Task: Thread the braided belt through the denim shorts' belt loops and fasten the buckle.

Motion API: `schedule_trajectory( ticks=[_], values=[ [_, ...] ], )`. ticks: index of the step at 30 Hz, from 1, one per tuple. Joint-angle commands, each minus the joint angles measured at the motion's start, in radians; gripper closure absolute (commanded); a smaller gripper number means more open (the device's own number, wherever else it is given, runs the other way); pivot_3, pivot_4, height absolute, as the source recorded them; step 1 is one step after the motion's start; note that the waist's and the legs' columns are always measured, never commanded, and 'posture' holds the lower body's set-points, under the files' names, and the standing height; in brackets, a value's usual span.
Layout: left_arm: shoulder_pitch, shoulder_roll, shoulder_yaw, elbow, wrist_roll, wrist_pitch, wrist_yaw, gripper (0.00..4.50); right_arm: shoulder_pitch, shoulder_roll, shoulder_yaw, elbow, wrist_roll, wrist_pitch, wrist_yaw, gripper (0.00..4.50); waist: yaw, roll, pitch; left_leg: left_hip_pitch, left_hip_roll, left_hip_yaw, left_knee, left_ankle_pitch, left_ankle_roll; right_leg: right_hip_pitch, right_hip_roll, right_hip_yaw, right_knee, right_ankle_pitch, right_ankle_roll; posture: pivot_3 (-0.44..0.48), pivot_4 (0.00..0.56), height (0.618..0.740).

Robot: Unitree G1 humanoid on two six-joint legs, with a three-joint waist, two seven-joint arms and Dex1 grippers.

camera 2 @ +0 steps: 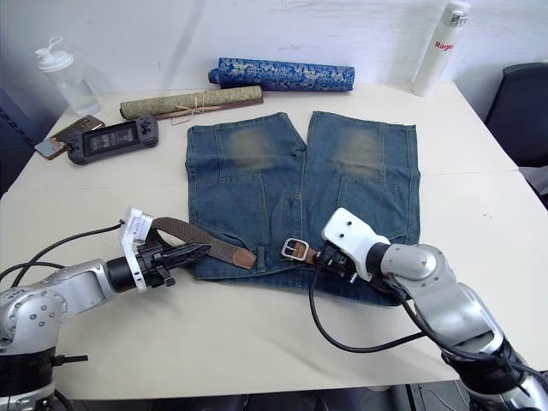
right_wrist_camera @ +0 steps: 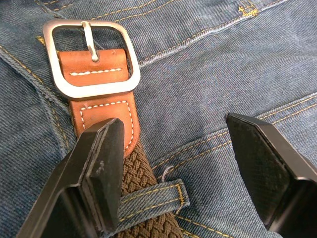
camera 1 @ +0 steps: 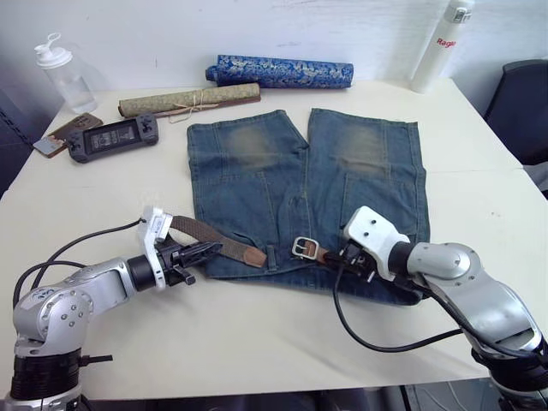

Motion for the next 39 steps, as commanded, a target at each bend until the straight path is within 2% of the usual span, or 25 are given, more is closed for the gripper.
schedule_trajectory(
  ticks=[1, 10, 16, 20, 25, 31, 39],
  values=[
    [-0.03, 0.002, -0.01, -0.047, -0.01, 0.048, 0.056, 4.5, 0.02, 0.004, 0.047, 0.013, -0.002, 0.016, -0.002, 1.01, 0.001, 0.0, 0.0, 0.0, 0.0, 0.0, 0.0, 0.0, 0.0, 0.0, 0.0, 0.0, 0.0, 0.0, -0.001, 0.0, 0.15, 0.637],
    [-0.087, -0.076, 0.058, -0.008, -0.066, 0.196, 0.251, 4.5, 0.027, 0.002, 0.05, -0.006, -0.002, 0.015, -0.009, 1.01, 0.002, -0.001, -0.001, 0.0, 0.0, 0.0, 0.0, 0.002, 0.0, 0.0, 0.001, 0.0, 0.0, 0.002, 0.001, 0.0, 0.15, 0.637],
    [-0.141, -0.252, 0.16, 0.007, -0.23, 0.277, 0.479, 4.5, 0.035, 0.001, 0.053, -0.015, -0.005, 0.01, -0.013, 1.01, 0.004, -0.004, -0.002, 0.0, 0.0, -0.001, 0.0, 0.002, 0.0, 0.001, 0.001, 0.0, 0.0, 0.003, 0.002, 0.0, 0.15, 0.637],
    [-0.139, -0.305, 0.19, 0.008, -0.405, 0.27, 0.667, 4.5, 0.036, 0.001, 0.056, -0.016, -0.007, 0.01, -0.016, 1.01, 0.003, -0.004, -0.002, 0.0, 0.0, -0.001, 0.0, 0.002, 0.0, 0.0, 0.001, 0.0, 0.0, 0.004, 0.004, 0.0, 0.15, 0.637],
    [-0.092, -0.248, 0.161, -0.014, -0.631, 0.17, 0.83, 4.5, 0.042, 0.0, 0.054, -0.02, -0.01, 0.011, -0.019, 1.01, 0.003, -0.004, -0.002, 0.0, 0.0, 0.0, 0.0, 0.002, 0.0, 0.0, 0.001, 0.001, 0.0, 0.004, 0.004, 0.0, 0.15, 0.637],
    [0.017, -0.099, 0.079, -0.121, -0.963, -0.074, 1.021, 4.5, 0.037, 0.002, 0.067, -0.013, -0.021, 0.005, -0.02, 1.01, 0.004, -0.004, -0.002, 0.0, 0.0, 0.0, 0.001, 0.002, -0.001, 0.0, 0.0, 0.001, 0.0, 0.0, -0.003, 0.0, 0.15, 0.637],
    [0.087, -0.025, -0.038, -0.205, -0.988, -0.263, 1.087, 4.5, 0.03, 0.011, 0.08, -0.013, -0.027, 0.007, -0.021, 1.01, 0.004, -0.004, -0.002, 0.0, 0.0, 0.004, 0.002, 0.001, 0.0, 0.0, 0.0, 0.003, 0.0, -0.001, -0.005, 0.0, 0.15, 0.637]
  ],
)
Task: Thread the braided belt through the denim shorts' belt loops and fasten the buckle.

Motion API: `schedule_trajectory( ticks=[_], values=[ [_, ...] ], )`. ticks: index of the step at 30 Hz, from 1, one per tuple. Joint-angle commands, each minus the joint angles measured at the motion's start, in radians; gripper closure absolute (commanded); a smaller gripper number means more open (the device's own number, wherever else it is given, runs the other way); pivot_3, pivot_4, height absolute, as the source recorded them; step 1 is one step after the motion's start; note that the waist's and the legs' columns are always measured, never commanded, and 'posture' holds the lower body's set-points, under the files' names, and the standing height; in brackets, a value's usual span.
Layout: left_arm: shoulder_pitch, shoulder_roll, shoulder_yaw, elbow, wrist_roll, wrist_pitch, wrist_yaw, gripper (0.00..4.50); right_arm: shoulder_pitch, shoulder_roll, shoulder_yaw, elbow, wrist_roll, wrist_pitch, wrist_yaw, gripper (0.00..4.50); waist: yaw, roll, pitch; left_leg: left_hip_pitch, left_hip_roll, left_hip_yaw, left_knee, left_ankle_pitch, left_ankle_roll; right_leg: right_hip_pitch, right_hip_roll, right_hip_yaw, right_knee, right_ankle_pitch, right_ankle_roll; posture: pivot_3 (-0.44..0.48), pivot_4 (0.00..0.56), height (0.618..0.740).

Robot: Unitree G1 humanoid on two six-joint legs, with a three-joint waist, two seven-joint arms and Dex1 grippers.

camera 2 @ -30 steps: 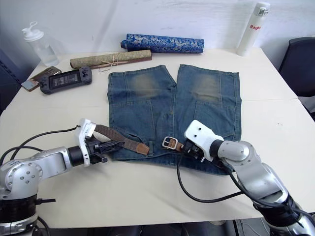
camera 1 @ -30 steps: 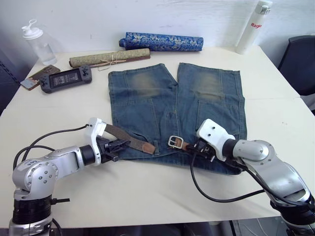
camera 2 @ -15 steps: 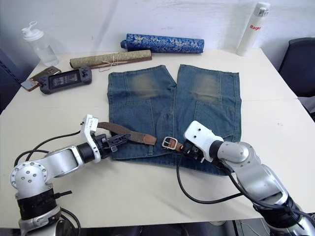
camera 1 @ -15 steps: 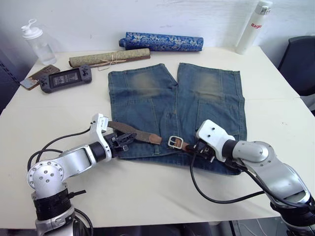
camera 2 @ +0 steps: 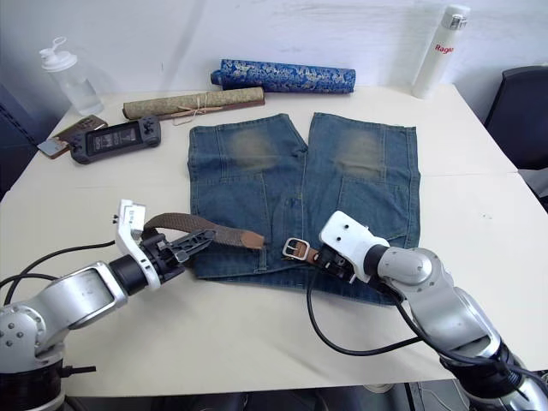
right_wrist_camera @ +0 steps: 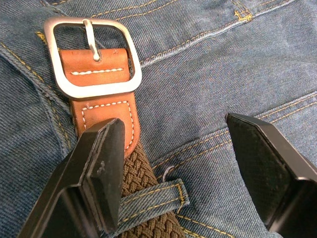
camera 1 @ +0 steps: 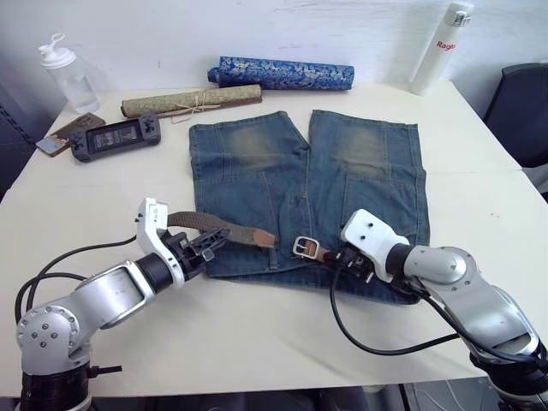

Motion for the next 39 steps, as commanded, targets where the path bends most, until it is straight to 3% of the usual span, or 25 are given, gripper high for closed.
schedule_trajectory(
  ticks=[1, 17, 39],
  values=[
    [0.022, 0.043, -0.016, -0.053, -0.02, -0.076, 0.023, 4.5, 0.017, 0.011, 0.059, 0.01, 0.003, 0.009, 0.007, 1.01, -0.002, 0.0, 0.0, 0.0, 0.0, 0.0, 0.0, 0.0, 0.0, 0.0, 0.0, 0.0, 0.0, 0.0, 0.0, 0.0, 0.15, 0.637],
    [0.148, 0.128, -0.067, -0.113, -0.02, -0.203, 0.044, 4.5, 0.013, 0.011, 0.072, 0.014, -0.009, 0.001, 0.019, 1.01, -0.001, 0.0, 0.0, 0.0, 0.002, 0.002, 0.0, -0.001, 0.001, -0.001, 0.002, 0.001, -0.001, -0.001, -0.002, 0.0, 0.15, 0.637],
    [0.111, 0.186, -0.151, -0.125, -0.02, -0.222, 0.108, 4.5, 0.021, 0.027, 0.078, -0.014, -0.008, 0.033, 0.008, 1.01, -0.001, 0.0, 0.0, 0.0, 0.002, 0.003, -0.001, -0.001, 0.001, 0.0, 0.003, 0.001, -0.004, -0.001, -0.002, 0.0, 0.15, 0.637]
  ],
)
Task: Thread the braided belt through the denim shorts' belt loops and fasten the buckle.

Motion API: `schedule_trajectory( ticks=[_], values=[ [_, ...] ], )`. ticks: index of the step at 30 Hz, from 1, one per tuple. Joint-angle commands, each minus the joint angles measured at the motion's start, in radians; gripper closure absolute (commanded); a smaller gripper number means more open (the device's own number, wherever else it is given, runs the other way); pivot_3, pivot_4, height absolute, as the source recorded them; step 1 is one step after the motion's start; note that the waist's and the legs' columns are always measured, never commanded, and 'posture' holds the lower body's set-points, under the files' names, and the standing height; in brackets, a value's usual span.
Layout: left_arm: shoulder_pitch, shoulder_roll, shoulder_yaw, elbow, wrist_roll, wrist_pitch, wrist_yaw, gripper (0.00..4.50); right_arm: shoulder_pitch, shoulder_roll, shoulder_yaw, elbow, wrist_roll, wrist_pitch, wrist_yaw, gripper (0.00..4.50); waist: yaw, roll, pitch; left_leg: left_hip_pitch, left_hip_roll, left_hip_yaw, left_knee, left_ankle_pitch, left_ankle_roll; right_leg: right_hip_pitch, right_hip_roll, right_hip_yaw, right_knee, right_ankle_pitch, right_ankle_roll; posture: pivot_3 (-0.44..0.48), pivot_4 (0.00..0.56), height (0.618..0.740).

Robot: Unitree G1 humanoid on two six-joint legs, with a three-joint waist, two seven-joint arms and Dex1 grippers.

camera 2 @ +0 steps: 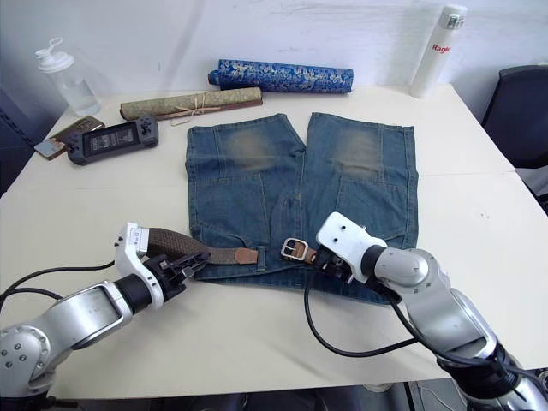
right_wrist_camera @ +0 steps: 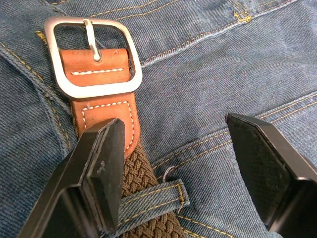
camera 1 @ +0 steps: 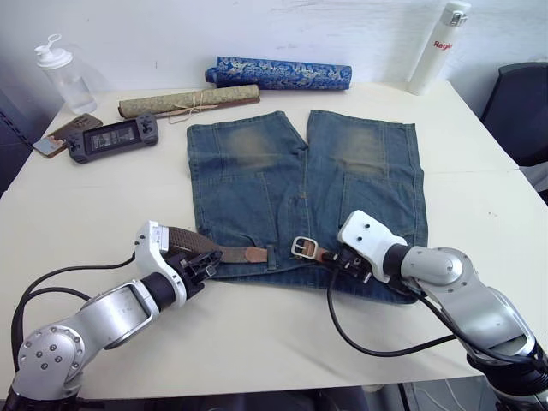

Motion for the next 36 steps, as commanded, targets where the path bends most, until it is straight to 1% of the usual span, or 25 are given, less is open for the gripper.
schedule_trajectory(
  ticks=[1, 8, 13, 16, 17, 22, 27, 31, 34, 36],
  values=[
    [-0.031, 0.023, -0.021, -0.041, -0.014, -0.003, 0.006, 4.5, 0.024, 0.014, 0.06, -0.004, 0.019, 0.026, 0.013, 1.01, 0.0, 0.0, 0.0, 0.0, 0.0, 0.0, 0.0, 0.0, 0.0, 0.0, 0.0, 0.0, 0.0, 0.0, 0.0, 0.0, 0.15, 0.637],
    [-0.107, 0.025, -0.089, -0.007, -0.014, 0.017, -0.01, 4.5, 0.024, 0.023, 0.059, -0.012, 0.019, 0.042, 0.006, 1.01, 0.0, 0.0, 0.0, 0.0, 0.0, 0.0, 0.0, 0.0, 0.0, 0.0, 0.0, 0.0, 0.0, 0.0, 0.0, 0.0, 0.15, 0.637],
    [-0.135, 0.022, -0.102, 0.029, -0.014, 0.031, -0.027, 4.5, 0.027, 0.024, 0.058, -0.016, 0.019, 0.048, 0.002, 1.01, 0.0, 0.0, 0.0, 0.0, 0.0, 0.0, 0.0, 0.0, 0.0, 0.0, 0.0, 0.0, -0.001, 0.0, 0.0, 0.0, 0.15, 0.637],
    [-0.145, 0.032, -0.104, 0.052, -0.014, 0.069, -0.097, 4.5, 0.026, 0.025, 0.055, -0.018, 0.019, 0.053, -0.001, 1.01, 0.0, 0.0, 0.0, 0.0, 0.0, 0.0, -0.001, 0.0, 0.0, 0.0, 0.0, 0.0, -0.001, 0.0, 0.0, 0.0, 0.15, 0.637],
    [-0.138, 0.05, -0.103, 0.077, -0.014, 0.097, -0.133, 4.5, 0.025, 0.025, 0.058, -0.017, 0.017, 0.053, -0.002, 1.01, 0.0, 0.0, 0.0, 0.0, 0.0, 0.0, 0.0, 0.0, 0.0, 0.0, 0.0, 0.0, -0.001, 0.0, 0.0, 0.0, 0.15, 0.637],
    [-0.08, 0.117, -0.048, 0.124, -0.014, 0.146, -0.207, 4.5, 0.027, 0.021, 0.056, -0.022, 0.017, 0.054, -0.002, 1.01, -0.002, 0.0, 0.001, 0.0, 0.0, 0.0, -0.001, 0.0, 0.0, 0.0, 0.0, 0.0, -0.002, 0.0, 0.0, 0.0, 0.15, 0.637],
    [-0.029, 0.145, 0.008, 0.081, -0.014, 0.143, -0.221, 4.5, 0.023, 0.03, 0.073, -0.007, 0.009, 0.039, -0.005, 1.01, -0.004, 0.0, 0.001, 0.0, 0.001, 0.0, -0.003, 0.0, 0.0, 0.0, 0.001, 0.0, -0.004, 0.0, 0.0, 0.0, 0.15, 0.637],
    [-0.037, 0.08, 0.006, 0.053, -0.014, 0.102, -0.168, 4.5, 0.016, 0.048, 0.087, 0.003, 0.004, 0.033, -0.008, 1.01, -0.003, 0.0, 0.001, 0.0, 0.001, 0.0, -0.002, 0.0, 0.0, 0.0, 0.001, 0.0, -0.004, 0.001, -0.001, 0.0, 0.15, 0.637],
    [-0.08, -0.035, -0.008, 0.038, -0.014, 0.043, -0.054, 4.5, 0.021, 0.053, 0.093, 0.004, -0.003, 0.029, -0.009, 1.01, -0.003, 0.0, 0.001, 0.0, 0.001, 0.0, -0.002, 0.0, 0.0, 0.001, 0.001, 0.0, -0.004, 0.001, -0.001, 0.0, 0.15, 0.637],
    [-0.103, -0.112, -0.014, 0.026, -0.014, 0.007, 0.045, 4.5, 0.028, 0.053, 0.095, 0.004, -0.009, 0.024, -0.009, 1.01, -0.002, -0.001, 0.0, 0.0, 0.001, 0.0, -0.002, 0.0, 0.0, 0.001, 0.001, 0.0, -0.004, 0.002, -0.001, 0.0, 0.15, 0.637]
  ],
)
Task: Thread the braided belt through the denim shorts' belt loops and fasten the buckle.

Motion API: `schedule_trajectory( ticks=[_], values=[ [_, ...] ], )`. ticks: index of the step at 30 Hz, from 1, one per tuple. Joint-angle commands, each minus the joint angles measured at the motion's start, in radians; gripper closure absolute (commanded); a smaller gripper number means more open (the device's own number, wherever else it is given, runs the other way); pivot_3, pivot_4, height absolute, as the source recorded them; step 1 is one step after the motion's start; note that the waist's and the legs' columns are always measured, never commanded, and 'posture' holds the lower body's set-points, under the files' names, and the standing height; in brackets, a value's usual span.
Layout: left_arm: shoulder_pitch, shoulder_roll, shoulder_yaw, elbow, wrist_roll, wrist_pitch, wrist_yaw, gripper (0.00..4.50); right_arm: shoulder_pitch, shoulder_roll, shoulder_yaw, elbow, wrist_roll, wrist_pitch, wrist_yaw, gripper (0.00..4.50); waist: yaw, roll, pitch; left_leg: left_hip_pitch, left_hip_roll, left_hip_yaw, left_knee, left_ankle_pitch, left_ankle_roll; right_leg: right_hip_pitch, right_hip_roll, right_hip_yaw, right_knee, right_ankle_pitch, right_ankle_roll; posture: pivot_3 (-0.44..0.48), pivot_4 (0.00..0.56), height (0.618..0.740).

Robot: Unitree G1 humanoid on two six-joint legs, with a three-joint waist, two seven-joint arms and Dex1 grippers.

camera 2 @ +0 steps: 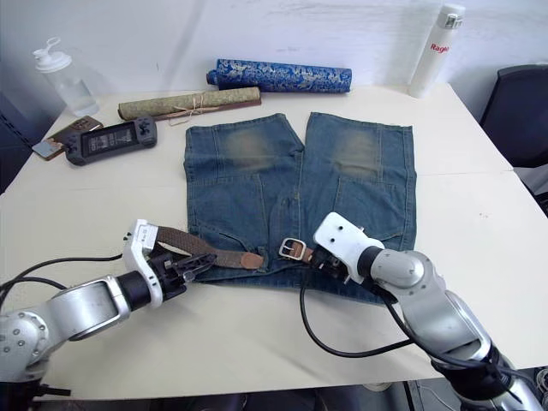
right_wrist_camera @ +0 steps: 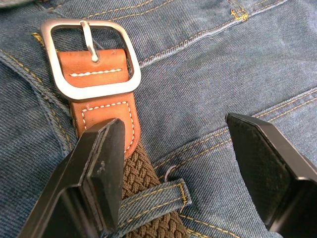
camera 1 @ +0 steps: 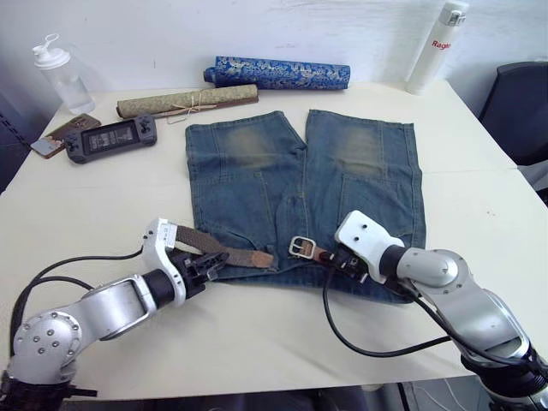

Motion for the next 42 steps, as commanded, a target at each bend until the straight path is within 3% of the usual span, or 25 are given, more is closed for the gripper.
schedule_trajectory(
  ticks=[1, 4, 11, 14, 19, 22, 25, 31, 37, 42],
  values=[
    [-0.038, -0.098, -0.002, -0.066, -0.014, -0.07, 0.16, 4.5, 0.029, 0.013, 0.082, 0.017, 0.013, 0.0, 0.014, 1.01, 0.0, 0.0, 0.0, 0.0, 0.0, 0.0, 0.0, 0.0, 0.0, 0.0, 0.0, 0.0, 0.0, 0.0, 0.0, 0.0, 0.15, 0.637],
    [-0.044, -0.179, -0.009, -0.104, -0.014, -0.118, 0.286, 4.5, 0.031, 0.011, 0.081, 0.016, 0.008, -0.001, 0.015, 1.01, 0.002, -0.001, 0.0, 0.0, 0.0, 0.001, 0.0, 0.0, 0.0, 0.0, 0.0, 0.001, -0.001, 0.0, 0.001, 0.0, 0.15, 0.637],
    [-0.057, -0.223, -0.008, -0.185, -0.014, -0.182, 0.443, 4.5, 0.027, 0.021, 0.091, 0.021, -0.003, -0.006, 0.014, 1.01, 0.003, -0.003, 0.0, 0.001, 0.0, 0.002, 0.0, 0.0, 0.0, 0.0, 0.001, 0.003, -0.001, 0.001, 0.002, 0.0, 0.15, 0.637],
    [-0.028, -0.155, -0.002, -0.201, -0.014, -0.16, 0.399, 4.5, 0.023, 0.029, 0.094, 0.027, -0.007, -0.011, 0.015, 1.01, 0.002, -0.003, 0.0, 0.001, 0.0, 0.002, 0.0, 0.0, 0.0, 0.0, 0.002, 0.003, 0.0, 0.001, 0.002, 0.0, 0.15, 0.637],
    [0.113, 0.053, 0.062, -0.161, -0.014, -0.053, 0.17, 4.5, 0.018, 0.038, 0.103, 0.042, -0.016, -0.025, 0.019, 1.01, -0.005, -0.002, 0.0, 0.001, 0.001, 0.004, -0.001, 0.0, 0.0, -0.001, 0.003, 0.004, 0.0, 0.0, 0.0, 0.0, 0.15, 0.637],
    [0.134, 0.101, 0.08, -0.141, -0.014, -0.041, 0.099, 4.5, 0.014, 0.046, 0.108, 0.048, -0.018, -0.031, 0.019, 1.01, 0.0, -0.002, 0.0, 0.001, 0.002, 0.003, 0.0, 0.0, 0.0, -0.001, 0.003, 0.002, -0.001, 0.001, -0.002, 0.0, 0.15, 0.637],
    [0.11, 0.06, 0.044, -0.163, -0.014, -0.093, 0.143, 4.5, 0.015, 0.047, 0.112, 0.05, -0.024, -0.033, 0.02, 1.01, 0.0, -0.002, 0.0, 0.001, 0.002, 0.003, 0.0, 0.0, 0.0, 0.0, 0.003, 0.001, -0.003, 0.001, -0.002, 0.0, 0.15, 0.637],
    [-0.003, -0.095, -0.004, -0.18, -0.014, -0.195, 0.369, 4.5, 0.029, 0.044, 0.11, 0.036, -0.03, -0.023, 0.019, 1.01, 0.002, -0.004, 0.0, 0.0, 0.002, 0.003, 0.0, 0.0, 0.0, 0.0, 0.003, 0.002, -0.003, 0.002, -0.001, 0.0, 0.15, 0.637],
    [-0.01, -0.096, 0.002, -0.183, -0.014, -0.178, 0.415, 4.5, 0.032, 0.042, 0.103, 0.025, -0.029, -0.013, 0.021, 1.01, 0.002, -0.003, 0.0, 0.001, 0.002, 0.003, 0.0, 0.0, 0.0, 0.0, 0.004, 0.002, -0.003, 0.002, -0.001, 0.0, 0.15, 0.637],
    [0.074, 0.038, 0.086, -0.137, -0.014, -0.075, 0.282, 4.5, 0.031, 0.042, 0.107, 0.031, -0.031, -0.018, 0.024, 1.01, 0.001, -0.002, 0.001, 0.001, 0.003, 0.003, -0.001, 0.0, 0.0, -0.001, 0.004, 0.002, -0.003, 0.002, -0.001, 0.0, 0.15, 0.637]
  ],
)
